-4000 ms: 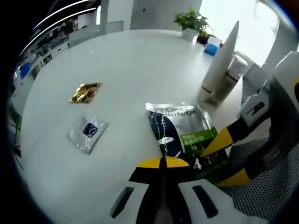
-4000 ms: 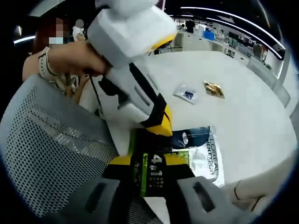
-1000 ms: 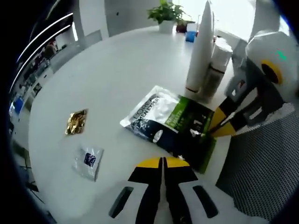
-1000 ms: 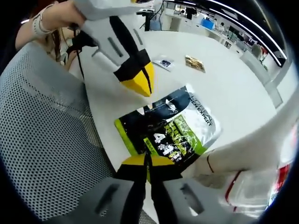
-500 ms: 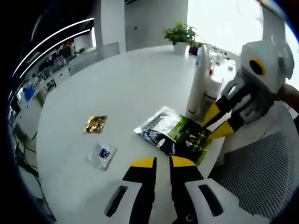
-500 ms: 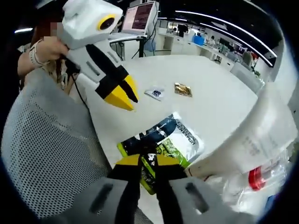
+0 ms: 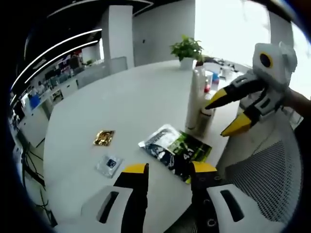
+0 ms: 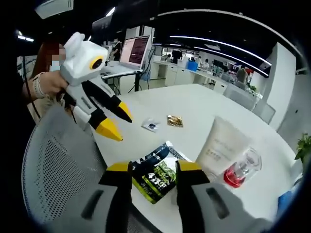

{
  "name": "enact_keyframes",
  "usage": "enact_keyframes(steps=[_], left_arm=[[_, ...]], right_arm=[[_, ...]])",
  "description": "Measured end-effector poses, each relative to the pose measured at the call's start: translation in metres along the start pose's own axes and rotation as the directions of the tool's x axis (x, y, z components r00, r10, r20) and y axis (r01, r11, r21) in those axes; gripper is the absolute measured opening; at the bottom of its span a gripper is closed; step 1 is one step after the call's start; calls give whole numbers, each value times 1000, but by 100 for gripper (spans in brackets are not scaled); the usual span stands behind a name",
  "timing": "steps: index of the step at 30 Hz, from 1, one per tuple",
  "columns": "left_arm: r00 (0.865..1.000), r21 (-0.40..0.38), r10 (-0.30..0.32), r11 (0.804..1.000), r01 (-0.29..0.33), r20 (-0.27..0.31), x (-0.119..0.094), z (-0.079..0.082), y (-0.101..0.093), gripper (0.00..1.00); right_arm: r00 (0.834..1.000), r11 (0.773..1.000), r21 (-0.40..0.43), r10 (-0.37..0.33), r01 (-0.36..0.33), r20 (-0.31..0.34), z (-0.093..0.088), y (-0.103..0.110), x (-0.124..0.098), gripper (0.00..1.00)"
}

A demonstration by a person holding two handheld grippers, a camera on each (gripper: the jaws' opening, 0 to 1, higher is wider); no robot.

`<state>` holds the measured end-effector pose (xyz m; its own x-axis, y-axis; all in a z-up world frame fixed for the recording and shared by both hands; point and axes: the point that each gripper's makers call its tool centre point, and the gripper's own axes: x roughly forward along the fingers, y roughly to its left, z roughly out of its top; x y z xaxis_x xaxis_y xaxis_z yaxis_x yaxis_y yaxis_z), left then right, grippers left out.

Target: Arrange the skincare products in the storage area until every visible bottle or jar stands upright without overlapping.

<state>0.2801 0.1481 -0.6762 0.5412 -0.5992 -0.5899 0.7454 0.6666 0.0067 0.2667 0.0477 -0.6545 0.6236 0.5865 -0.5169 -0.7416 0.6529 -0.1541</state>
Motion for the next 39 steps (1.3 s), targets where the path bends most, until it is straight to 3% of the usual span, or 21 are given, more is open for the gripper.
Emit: enact_keyframes(steps=[7,13,17,22,29,39], left_arm=[[994,0,62,998,-62,94,-20,19,6,38],[995,-25,70,997,-68,73,-26,16,7,54],[994,-32,77,997,-75,73,-28,14,7,54],[995,-36,77,997,-74,68,-32,13,5,63],[993,-19,93,996,-92,71,-35,13,11,91],[991,-88,131,988,-128,35,-37,-6,32,97]], right_arm=[[995,994,47,-101,101,7,-9,-20,-23,47],[979,973,122,-200,195,29,-15,-40,-40,52],[970,961,138,-243,238,21,-19,-48,-47,60],[967,956,154,-256,251,15,-19,-48,-52,69],[960,946,162,-278,280,-36,-28,-49,-55,84],[962,938,210,-266,274,-66,-41,-47,-52,95]])
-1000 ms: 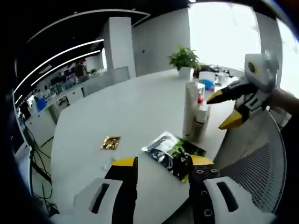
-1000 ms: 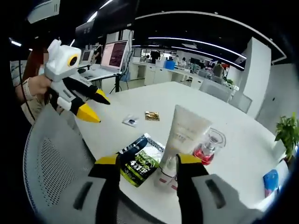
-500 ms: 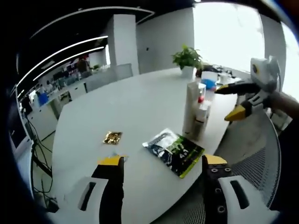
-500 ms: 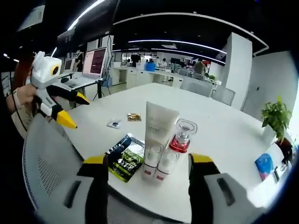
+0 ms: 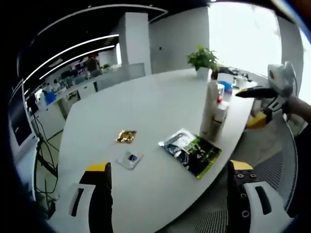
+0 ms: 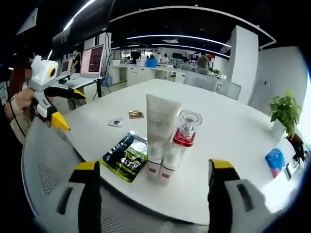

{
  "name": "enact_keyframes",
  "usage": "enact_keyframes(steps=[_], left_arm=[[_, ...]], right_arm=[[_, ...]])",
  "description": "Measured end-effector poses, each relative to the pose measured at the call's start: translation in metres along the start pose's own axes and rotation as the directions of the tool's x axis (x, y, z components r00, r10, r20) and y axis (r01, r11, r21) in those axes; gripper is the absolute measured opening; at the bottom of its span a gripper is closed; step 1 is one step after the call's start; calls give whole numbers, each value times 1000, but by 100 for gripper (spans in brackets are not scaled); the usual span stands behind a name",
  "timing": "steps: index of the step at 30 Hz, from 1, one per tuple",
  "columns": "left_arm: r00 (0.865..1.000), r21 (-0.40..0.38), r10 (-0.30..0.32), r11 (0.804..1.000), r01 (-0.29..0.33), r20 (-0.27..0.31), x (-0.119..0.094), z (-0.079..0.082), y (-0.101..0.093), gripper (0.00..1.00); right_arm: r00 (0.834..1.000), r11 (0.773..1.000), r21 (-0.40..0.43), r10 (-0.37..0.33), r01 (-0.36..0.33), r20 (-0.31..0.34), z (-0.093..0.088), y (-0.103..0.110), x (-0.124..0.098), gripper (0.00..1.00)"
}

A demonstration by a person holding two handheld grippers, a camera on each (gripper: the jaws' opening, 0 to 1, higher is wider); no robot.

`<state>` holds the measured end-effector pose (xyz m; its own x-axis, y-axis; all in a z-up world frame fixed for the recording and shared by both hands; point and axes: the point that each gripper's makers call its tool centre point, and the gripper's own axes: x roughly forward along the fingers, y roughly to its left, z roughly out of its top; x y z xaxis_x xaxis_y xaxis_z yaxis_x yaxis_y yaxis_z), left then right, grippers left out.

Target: Arrange the skincare products in the storage area until every visible bottle or jar stands upright without overlapping.

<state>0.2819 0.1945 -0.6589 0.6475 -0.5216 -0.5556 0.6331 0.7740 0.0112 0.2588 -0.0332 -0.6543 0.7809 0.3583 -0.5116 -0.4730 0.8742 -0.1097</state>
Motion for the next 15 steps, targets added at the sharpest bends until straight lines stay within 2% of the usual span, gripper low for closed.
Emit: enact_keyframes(steps=[2,7,10,15], left_arm=[[1000,2,1,1000,-1,-12,2,-4,2,97],[1000,-13,6,1000,-6,-30,3,-11,9,97],[997,-9,10,1000,-11,-76,12,-22,15,97],[991,-17,1,1000,-4,-132,24,-32,20,97]], right_arm=[[1000,1000,18,1,-1,9,-1,0,0,99],[1000,1000,28,6,-6,-1,-4,0,0,99],[1000,999,37,2,-2,24,-1,-3,-1,99],[999,999,49,-5,3,54,2,-11,-8,99]])
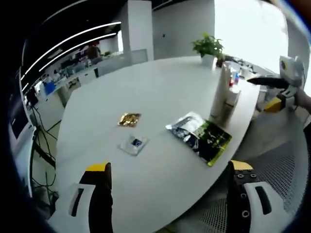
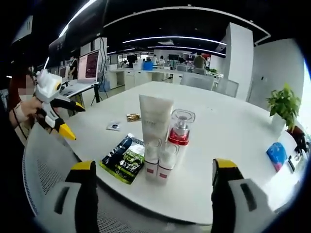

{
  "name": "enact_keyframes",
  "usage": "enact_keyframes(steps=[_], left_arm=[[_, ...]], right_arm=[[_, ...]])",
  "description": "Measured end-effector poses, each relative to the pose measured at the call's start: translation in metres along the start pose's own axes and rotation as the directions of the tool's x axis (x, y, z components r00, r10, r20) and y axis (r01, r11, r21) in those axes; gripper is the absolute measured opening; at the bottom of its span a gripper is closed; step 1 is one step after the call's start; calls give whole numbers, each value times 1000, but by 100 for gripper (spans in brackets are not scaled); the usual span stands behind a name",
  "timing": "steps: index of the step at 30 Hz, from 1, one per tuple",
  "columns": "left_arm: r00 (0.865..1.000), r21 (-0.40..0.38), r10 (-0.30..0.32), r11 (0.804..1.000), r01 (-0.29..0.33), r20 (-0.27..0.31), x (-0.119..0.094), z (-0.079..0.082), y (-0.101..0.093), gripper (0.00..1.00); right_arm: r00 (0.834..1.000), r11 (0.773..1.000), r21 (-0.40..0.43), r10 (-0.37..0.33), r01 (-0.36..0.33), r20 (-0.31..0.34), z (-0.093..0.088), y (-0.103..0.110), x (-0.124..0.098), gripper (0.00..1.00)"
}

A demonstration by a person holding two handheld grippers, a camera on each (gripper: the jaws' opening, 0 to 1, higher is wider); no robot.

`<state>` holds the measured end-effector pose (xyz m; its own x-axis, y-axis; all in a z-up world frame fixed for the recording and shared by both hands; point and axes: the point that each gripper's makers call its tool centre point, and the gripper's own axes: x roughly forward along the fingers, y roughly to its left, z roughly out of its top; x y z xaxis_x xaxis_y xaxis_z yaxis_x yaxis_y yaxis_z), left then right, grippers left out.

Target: Arrange the skincare products in the storage area until every visible bottle or jar stands upright without overlapping.

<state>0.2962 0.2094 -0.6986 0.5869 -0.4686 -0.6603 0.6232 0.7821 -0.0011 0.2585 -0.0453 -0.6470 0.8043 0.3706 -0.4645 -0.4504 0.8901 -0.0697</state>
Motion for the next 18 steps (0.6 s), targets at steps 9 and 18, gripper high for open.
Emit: enact_keyframes(steps=[9,18], left_arm=[[999,-75,20,997,-23,-37,31,3,28,92],[995,-140,33,989,-46,-95,69,1,51,81]], right_arm=[[1000,999,34,-5,4,27,2,-11,-7,99],[999,999,35,29,-30,28,1,-7,-6,99]])
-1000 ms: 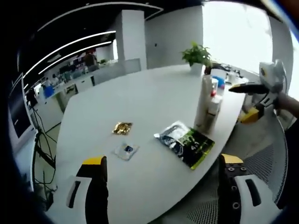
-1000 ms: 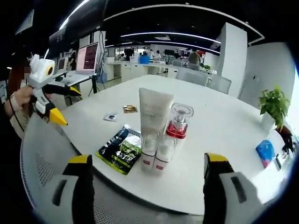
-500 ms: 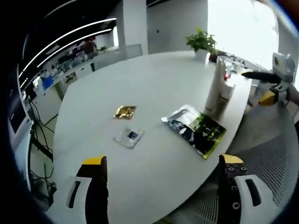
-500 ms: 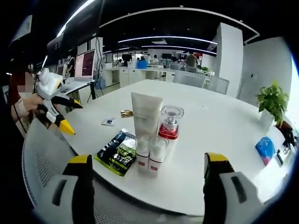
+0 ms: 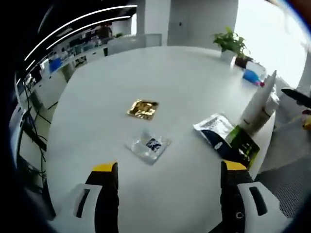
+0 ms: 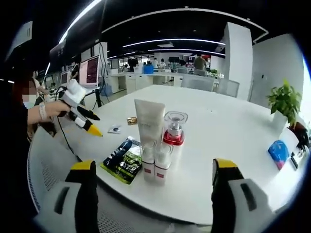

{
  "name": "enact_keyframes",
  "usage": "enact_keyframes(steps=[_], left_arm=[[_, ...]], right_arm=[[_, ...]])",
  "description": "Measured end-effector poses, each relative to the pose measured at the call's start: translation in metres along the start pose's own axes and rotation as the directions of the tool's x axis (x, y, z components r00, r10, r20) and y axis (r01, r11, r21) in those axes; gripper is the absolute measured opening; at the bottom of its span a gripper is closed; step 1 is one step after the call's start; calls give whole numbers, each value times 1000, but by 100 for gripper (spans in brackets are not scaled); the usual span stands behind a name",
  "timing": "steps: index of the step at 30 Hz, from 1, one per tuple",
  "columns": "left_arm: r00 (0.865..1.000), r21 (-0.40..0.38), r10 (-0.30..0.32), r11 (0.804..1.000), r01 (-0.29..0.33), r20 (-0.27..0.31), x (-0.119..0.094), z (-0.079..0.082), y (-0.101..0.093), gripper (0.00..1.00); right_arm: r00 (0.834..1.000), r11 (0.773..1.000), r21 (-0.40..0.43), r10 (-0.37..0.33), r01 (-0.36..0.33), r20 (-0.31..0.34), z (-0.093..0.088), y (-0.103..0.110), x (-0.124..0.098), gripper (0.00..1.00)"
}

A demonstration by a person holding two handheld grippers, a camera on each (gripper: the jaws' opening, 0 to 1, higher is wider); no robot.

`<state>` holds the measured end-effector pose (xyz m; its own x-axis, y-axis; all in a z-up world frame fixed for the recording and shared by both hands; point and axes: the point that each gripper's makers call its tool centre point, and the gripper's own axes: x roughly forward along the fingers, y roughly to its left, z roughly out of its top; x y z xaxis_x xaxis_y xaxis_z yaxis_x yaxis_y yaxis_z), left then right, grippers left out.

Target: Arrange the skincare products in the storage area until every visible bottle or jar stands upright without overlapping.

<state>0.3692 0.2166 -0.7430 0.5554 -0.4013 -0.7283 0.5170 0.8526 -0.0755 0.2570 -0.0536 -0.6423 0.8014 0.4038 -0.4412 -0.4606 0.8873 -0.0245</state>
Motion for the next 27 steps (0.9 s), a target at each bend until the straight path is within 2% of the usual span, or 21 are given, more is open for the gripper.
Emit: enact_keyframes(steps=[2,9,11,12,15,20,23,27], left_arm=[[1000,-15,20,1000,-20,-22,5,-2,5,77],[1000,-95,-6,995,4,-24,24,-2,4,66],[1000,-108,-8,994,6,-23,29,-1,3,66],[1000,-110,-11,994,8,-30,31,-2,3,67],[999,-106,5,994,-11,-54,35,-5,6,70],[998,-123,12,992,-19,-60,40,-4,11,65],[998,-125,21,992,-28,-62,43,-2,12,64],[998,-129,30,991,-37,-59,46,3,16,62]], right_arm=[[1000,1000,0,-1,1,4,0,0,0,99],[1000,1000,-10,10,-10,4,0,4,0,99],[1000,1000,-24,12,-12,3,3,7,1,99],[1000,999,-50,10,-10,7,4,8,1,99],[1000,998,-60,18,-19,-9,1,11,2,99],[1000,1000,-4,23,-23,-8,-7,10,4,99],[1000,1000,-12,11,-11,15,-5,9,2,91],[1000,1000,26,15,-16,25,-7,7,4,87]])
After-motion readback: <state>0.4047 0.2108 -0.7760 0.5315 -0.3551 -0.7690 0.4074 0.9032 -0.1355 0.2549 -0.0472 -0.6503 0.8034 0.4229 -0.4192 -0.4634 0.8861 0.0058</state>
